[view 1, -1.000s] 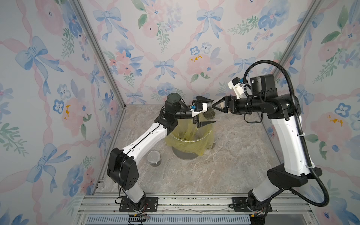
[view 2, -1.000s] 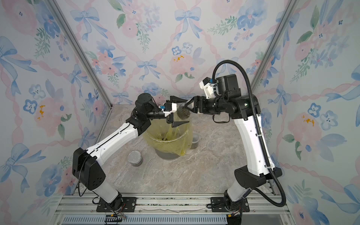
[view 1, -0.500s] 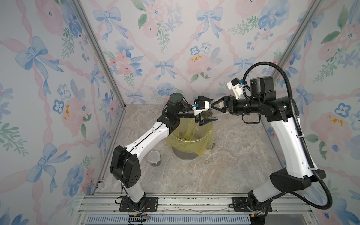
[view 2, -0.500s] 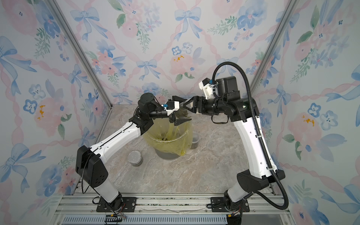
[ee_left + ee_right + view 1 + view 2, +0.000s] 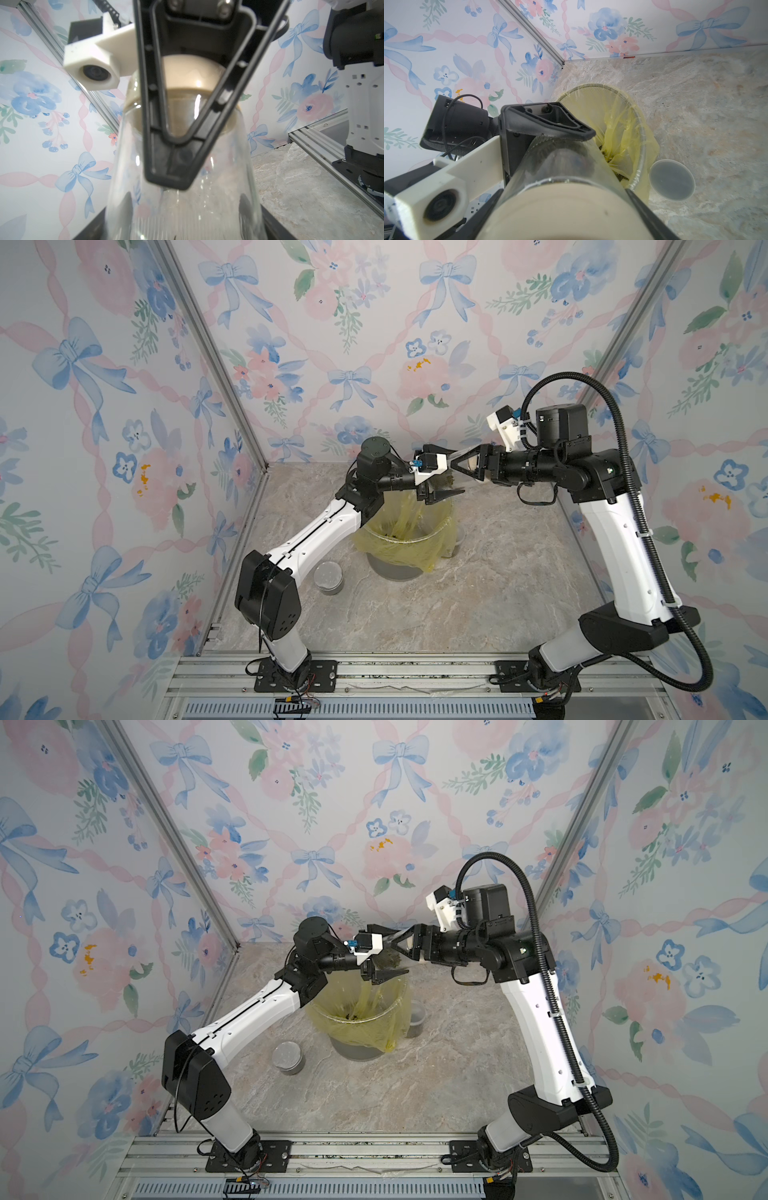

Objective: Empty moldy tea leaves from jars
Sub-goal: Unscrew the lid from the jar.

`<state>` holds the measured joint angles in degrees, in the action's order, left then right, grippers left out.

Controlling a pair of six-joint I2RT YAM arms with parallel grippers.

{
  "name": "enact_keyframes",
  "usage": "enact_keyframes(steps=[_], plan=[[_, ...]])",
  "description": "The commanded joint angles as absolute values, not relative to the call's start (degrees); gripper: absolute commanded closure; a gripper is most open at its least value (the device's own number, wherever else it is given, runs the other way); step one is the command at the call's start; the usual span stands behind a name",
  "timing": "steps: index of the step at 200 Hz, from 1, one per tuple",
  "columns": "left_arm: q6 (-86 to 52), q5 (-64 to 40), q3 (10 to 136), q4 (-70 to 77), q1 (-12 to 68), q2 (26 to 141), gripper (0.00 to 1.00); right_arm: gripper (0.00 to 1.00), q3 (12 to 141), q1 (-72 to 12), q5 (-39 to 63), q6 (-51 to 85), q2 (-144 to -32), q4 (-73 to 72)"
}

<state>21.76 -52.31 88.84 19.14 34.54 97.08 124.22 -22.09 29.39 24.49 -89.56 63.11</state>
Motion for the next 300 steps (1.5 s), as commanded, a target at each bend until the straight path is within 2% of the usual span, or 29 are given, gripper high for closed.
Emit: enact_keyframes(steps=[1, 22, 30, 51, 77, 88, 95, 156, 214, 260, 300], plan=[[21.12, -52.25, 90.18, 19.86, 35.86, 97.62, 0.46, 0.67, 123.88, -22.45, 34.80, 25.31, -88.00, 58.26], [21.29, -51.60, 89.50, 19.84, 35.86, 97.03, 0.64, 0.60, 123.41, -22.22, 34.89, 25.31, -87.98, 58.11], [21.60, -51.65, 89.12, 19.78, 35.86, 96.77, 0.69, 0.53, 123.17, -22.07, 35.07, 25.25, -87.98, 58.01], [22.32, -50.32, 87.99, 19.83, 35.86, 96.10, 0.71, 0.32, 122.30, -21.90, 34.98, 24.79, -87.83, 57.33], [21.31, -45.68, 86.07, 19.83, 35.86, 94.61, 0.78, 0.12, 121.33, -21.53, 34.50, 24.53, -87.55, 56.34], [21.09, -43.69, 84.89, 19.91, 35.88, 93.45, 0.81, 0.01, 120.93, -21.53, 34.16, 24.43, -87.32, 55.64], [21.16, -42.70, 83.96, 19.92, 35.86, 92.60, 0.81, 0.04, 120.30, -21.53, 33.79, 24.50, -86.75, 54.60], [18.11, -27.28, 74.35, 22.56, 35.86, 84.47, 0.86, 0.04, 113.54, -20.09, 34.58, 27.04, -81.88, 45.95], [21.87, -12.22, 59.83, 24.41, 36.04, 69.23, 0.86, 0.03, 110.22, -19.86, 36.43, 29.28, -80.94, 39.85], [25.30, -0.50, 52.94, 24.70, 36.17, 56.66, 0.86, 0.03, 104.88, -23.16, 35.81, 35.18, -80.36, 30.97], [31.41, 5.11, 49.46, 27.20, 36.13, 51.55, 0.86, 0.04, 104.19, -28.38, 32.20, 37.70, -80.66, 28.17]])
